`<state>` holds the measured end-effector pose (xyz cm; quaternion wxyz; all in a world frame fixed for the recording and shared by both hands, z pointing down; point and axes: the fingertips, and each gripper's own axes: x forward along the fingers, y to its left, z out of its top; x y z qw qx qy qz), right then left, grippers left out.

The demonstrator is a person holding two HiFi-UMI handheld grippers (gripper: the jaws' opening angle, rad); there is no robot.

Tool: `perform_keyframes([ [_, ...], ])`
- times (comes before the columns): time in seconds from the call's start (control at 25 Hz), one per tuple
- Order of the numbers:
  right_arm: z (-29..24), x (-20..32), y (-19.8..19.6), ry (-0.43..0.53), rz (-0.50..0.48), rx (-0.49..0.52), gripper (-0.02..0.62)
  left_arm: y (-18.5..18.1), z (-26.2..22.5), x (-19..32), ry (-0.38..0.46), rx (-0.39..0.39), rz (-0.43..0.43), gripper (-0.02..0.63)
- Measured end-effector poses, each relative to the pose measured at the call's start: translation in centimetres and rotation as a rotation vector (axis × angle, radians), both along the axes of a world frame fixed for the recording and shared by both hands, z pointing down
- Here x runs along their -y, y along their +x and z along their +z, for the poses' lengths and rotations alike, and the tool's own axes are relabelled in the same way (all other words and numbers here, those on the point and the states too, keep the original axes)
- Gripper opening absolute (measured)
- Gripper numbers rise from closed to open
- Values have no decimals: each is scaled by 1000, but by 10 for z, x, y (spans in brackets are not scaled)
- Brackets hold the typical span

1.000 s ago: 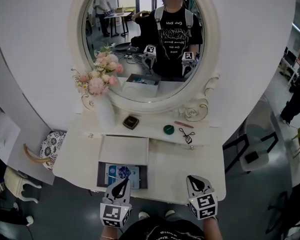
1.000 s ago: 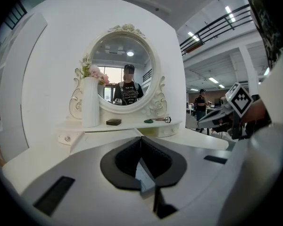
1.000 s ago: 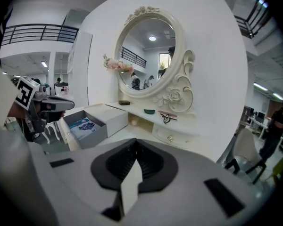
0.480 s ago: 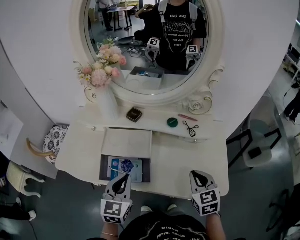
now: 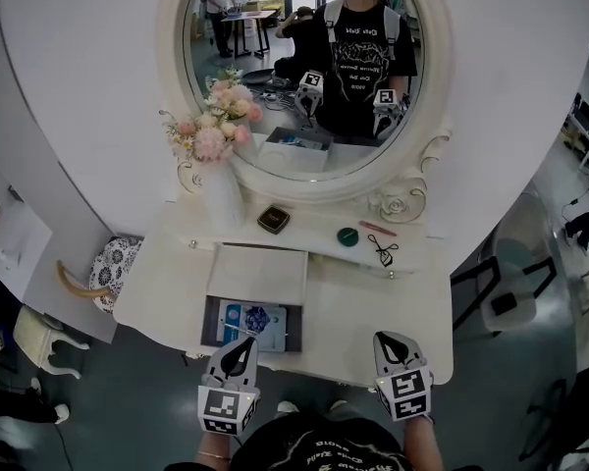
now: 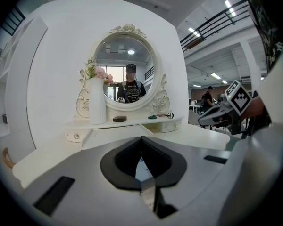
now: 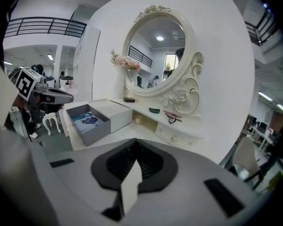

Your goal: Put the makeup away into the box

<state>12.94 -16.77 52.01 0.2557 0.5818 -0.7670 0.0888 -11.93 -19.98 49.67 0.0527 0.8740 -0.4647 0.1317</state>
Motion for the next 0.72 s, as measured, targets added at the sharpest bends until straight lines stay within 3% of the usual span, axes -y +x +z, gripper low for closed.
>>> perform_keyframes([
  [0.72,3,8,-18,-5,-36,-26,6,-28,5,0,0,-14,-52,16],
])
